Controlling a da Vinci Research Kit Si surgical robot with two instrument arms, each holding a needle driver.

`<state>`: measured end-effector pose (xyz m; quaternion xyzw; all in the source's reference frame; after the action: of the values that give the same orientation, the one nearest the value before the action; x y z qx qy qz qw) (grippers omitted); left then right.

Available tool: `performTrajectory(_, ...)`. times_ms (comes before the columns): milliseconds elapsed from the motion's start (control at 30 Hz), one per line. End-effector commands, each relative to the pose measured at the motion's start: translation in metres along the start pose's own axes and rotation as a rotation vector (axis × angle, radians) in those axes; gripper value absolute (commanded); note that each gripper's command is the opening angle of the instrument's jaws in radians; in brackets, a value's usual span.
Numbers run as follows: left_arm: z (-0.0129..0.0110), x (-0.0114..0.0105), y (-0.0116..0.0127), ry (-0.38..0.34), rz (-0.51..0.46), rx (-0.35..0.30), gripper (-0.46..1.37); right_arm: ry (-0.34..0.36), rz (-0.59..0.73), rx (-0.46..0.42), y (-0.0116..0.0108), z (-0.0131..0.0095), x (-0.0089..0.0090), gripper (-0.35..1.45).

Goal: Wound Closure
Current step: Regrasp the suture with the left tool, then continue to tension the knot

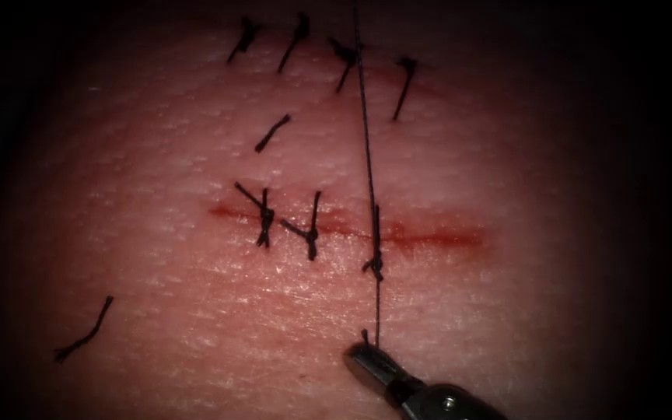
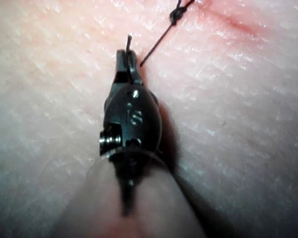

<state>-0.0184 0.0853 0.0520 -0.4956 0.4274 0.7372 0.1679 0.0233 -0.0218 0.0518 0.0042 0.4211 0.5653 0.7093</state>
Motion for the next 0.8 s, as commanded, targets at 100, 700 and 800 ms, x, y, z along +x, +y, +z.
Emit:
performTrajectory(100,-0.0001,0.0004,0.0009,-0.004,-0.012,-0.032,-0.35,0.008,0.003,-0.003,0.0000,0.0001,0.0003,-0.35)
performTrajectory(700,-0.0024,0.0036,0.0124,-0.010,-0.530,-0.334,1.36,0.021,-0.014,-0.002,-0.0002,0.0005,0.0010,-0.35)
performTrajectory(800,-0.0053,0.0050,0.0152,-0.028,-0.556,-0.420,1.36,0.019,-0.020,0.004,-0.0003,0.0005,0.0010,-0.35)
